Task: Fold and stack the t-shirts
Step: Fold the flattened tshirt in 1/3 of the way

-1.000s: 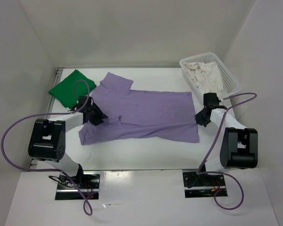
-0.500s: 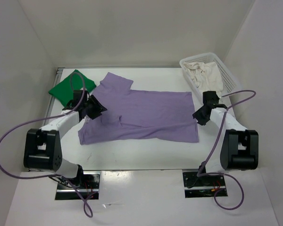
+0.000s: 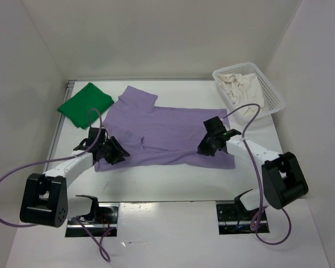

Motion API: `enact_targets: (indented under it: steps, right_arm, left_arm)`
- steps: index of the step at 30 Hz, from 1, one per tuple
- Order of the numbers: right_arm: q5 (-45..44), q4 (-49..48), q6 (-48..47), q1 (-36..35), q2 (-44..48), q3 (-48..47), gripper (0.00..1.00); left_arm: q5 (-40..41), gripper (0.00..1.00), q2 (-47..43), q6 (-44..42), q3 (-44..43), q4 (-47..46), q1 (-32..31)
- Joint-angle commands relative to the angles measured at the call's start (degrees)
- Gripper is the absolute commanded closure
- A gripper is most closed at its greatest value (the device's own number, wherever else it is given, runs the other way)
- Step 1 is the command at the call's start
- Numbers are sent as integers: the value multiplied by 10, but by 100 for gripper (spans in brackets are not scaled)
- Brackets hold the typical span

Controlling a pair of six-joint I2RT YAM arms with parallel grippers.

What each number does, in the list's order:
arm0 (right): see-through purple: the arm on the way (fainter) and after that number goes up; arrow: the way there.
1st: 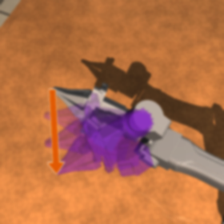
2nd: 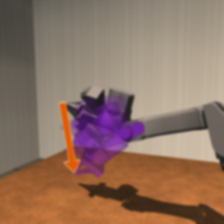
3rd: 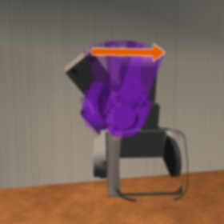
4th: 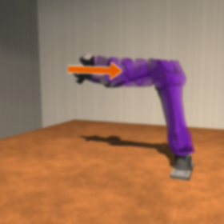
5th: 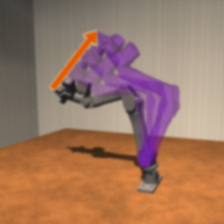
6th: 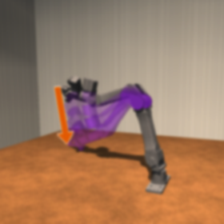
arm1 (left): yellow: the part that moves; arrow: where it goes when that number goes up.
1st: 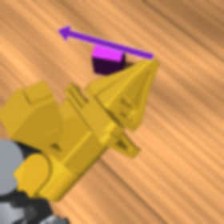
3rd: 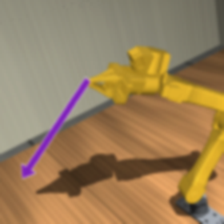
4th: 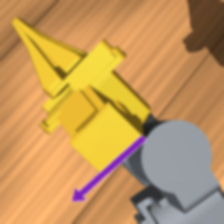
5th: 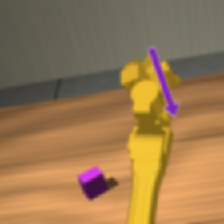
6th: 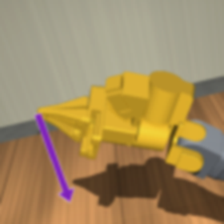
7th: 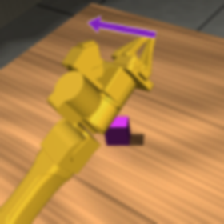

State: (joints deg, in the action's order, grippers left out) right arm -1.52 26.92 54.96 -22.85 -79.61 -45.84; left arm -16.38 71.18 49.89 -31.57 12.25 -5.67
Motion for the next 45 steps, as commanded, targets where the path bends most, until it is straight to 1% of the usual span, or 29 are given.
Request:
enact_targets:
  steps: [1,3,4,7,8,11,12,15,16,18,21,22,24,25,27,28,29,30,31,33,35,36,38,39,40,42,43,44,45]
  right_arm:
    - [20,-41,42,-30,-33,20,94]
    - [20,-46,42,-35,-46,25,96]
    - [13,-46,42,-35,-53,30,96]
    - [13,-46,48,-41,-53,50,96]
    - [13,-40,54,-50,-53,59,96]
    - [27,-40,82,-64,-27,109,96]
    - [32,-40,90,-76,-18,123,96]
    - [46,-35,120,-83,39,185,96]
    - [46,-35,125,-83,79,207,96]
    - [52,-27,138,-83,116,223,96]
    - [63,7,144,-83,163,228,96]
    - [64,23,144,-83,170,228,96]
    - [64,35,128,-83,184,216,96]
    - [58,35,122,-83,184,193,94]
    - [58,44,99,-83,160,162,91]
    - [58,44,90,-83,146,127,90]
    - [58,44,81,-83,131,109,87]
    - [58,44,72,-83,96,90,87]
    - [58,37,56,-88,79,52,86]
    - [58,31,51,-105,44,17,86]
    - [53,15,44,-120,-7,-31,88]
    - [61,-1,38,-142,-24,-46,91]
    - [61,-12,38,-169,-77,-92,95]
    - [61,-18,38,-202,-98,-109,96]
    - [61,-23,38,-220,-142,-147,98]
    - [61,-28,38,-256,-189,-185,99]
    - [61,-34,33,-285,-212,-220,99]
    - [69,-41,33,-296,-251,-236,99]
    - [69,-47,33,-305,-265,-248,99]
  left_arm:
    - [-8,55,20,7,1,-26,0]
    - [-2,55,37,7,1,-26,0]
    - [-2,53,44,2,1,-26,0]
    - [-12,51,67,-19,-4,-5,29]
    - [-17,51,72,-24,-9,1,50]
    - [-17,50,59,-32,-15,20,84]
    - [-17,47,46,-37,-15,25,108]
    - [-12,46,39,-48,-27,25,144]
    - [-12,46,45,-48,-27,25,144]
    - [-12,46,56,-53,-42,25,151]
    - [-17,46,63,-59,-63,37,162]
    - [-3,46,54,-74,-73,44,162]
    - [2,46,37,-87,-90,51,162]
    - [-7,46,37,-87,-96,51,162]
    - [-13,46,37,-87,-87,45,144]
    - [-13,46,37,-87,-87,40,135]
    - [-13,47,37,-87,-87,40,129]
    - [-13,49,37,-87,-87,32,122]
    - [-13,52,37,-87,-92,32,122]
    - [-13,56,55,-87,-114,26,108]
    - [-6,58,71,-81,-127,20,102]
    - [-6,58,77,-65,-127,10,88]
    - [-6,58,91,-47,-119,-14,88]
    - [-11,58,96,-38,-111,-23,88]
    - [-11,58,103,-38,-111,-28,88]
    - [-11,58,123,-38,-123,-28,88]
    - [-11,59,123,-55,-132,-28,83]
    - [-4,59,123,-55,-142,-28,83]
    - [-4,59,123,-55,-153,-22,83]
